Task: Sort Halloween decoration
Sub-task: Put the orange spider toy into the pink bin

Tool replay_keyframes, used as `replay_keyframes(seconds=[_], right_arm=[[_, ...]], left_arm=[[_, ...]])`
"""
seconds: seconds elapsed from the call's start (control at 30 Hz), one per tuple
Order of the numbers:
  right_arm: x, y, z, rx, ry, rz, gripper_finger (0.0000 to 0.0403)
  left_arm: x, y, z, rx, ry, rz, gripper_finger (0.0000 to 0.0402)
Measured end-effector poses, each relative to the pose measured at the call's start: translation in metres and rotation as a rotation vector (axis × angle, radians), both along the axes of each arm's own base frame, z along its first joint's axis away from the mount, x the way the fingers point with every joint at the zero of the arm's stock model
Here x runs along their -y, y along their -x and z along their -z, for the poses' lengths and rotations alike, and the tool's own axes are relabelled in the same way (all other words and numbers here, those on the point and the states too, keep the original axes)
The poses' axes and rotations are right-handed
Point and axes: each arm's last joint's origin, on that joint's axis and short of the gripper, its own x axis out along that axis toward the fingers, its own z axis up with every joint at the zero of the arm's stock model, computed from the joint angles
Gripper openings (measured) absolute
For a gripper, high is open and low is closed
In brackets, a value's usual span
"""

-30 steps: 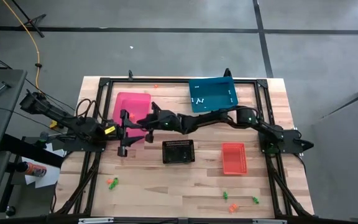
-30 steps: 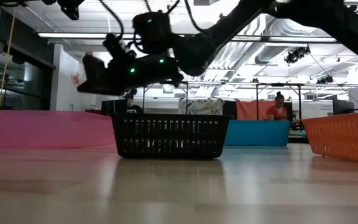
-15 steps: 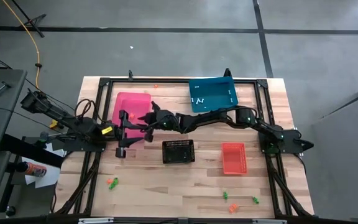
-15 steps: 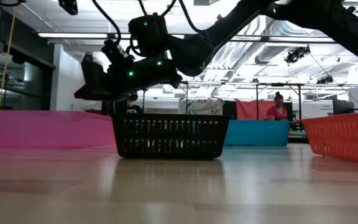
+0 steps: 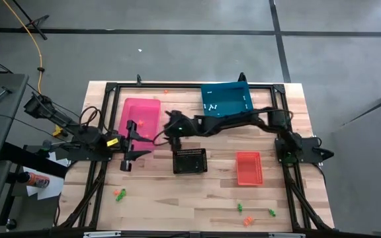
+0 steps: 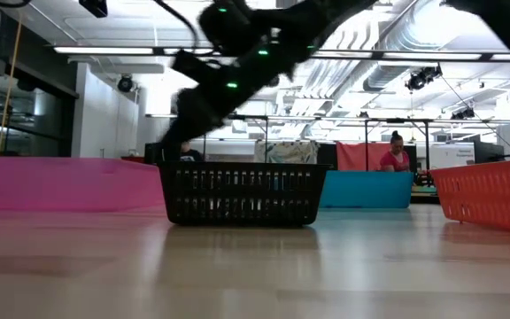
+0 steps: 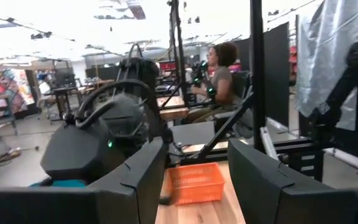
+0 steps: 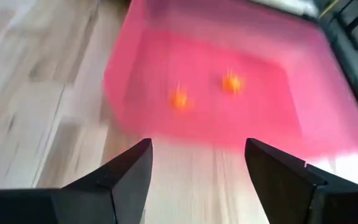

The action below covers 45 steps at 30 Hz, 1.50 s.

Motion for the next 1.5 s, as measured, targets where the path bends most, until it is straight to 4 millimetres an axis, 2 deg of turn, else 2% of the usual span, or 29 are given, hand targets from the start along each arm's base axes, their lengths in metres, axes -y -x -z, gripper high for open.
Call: replay_keyframes(seconds=[0.1,0.23,0.4,0.53,0.73,0.87,1.03,1.3,1.37,1.5], right_arm=[[-0.003,0.034,0.006,-0.019,-0.029,0.032,0.0252],[-0.017,0.088,0.007,0.102,-0.091,0.063,0.0252],[-0.04,0.141,-0.012,0.463,-0.144,0.024,0.0252],[-0.054,0.166,-0.029,0.685,-0.14,-0.061,0.0252],[-0.06,0.17,-0.038,0.738,-0.145,-0.144,0.0252],[-0.061,0.168,-0.041,0.746,-0.145,-0.16,0.0252],[-0.061,0.168,-0.041,0.744,-0.144,-0.159,0.0252],[-0.061,0.168,-0.04,0.74,-0.144,-0.159,0.0252],[-0.061,0.168,-0.039,0.734,-0.143,-0.158,0.0252],[-0.058,0.167,-0.038,0.718,-0.14,-0.15,0.0252]], left_arm=[[0.001,0.001,0.0,0.002,0.001,0.008,0.0161],[0.0,0.001,0.0,-0.006,0.002,-0.039,0.0161],[-0.004,-0.002,0.002,-0.021,-0.018,-0.136,0.0161],[-0.009,-0.013,0.009,-0.065,-0.009,-0.187,0.0161],[-0.026,-0.038,0.026,-0.168,-0.015,-0.266,0.0161],[-0.037,-0.05,0.02,-0.178,-0.02,-0.246,0.0161],[-0.041,-0.053,0.015,-0.169,-0.025,-0.237,0.0161],[-0.039,-0.052,0.02,-0.221,0.03,-0.199,0.0161],[-0.036,-0.049,0.022,-0.312,0.075,-0.155,0.0161],[-0.026,-0.04,0.02,-0.663,0.221,-0.106,0.0161]])
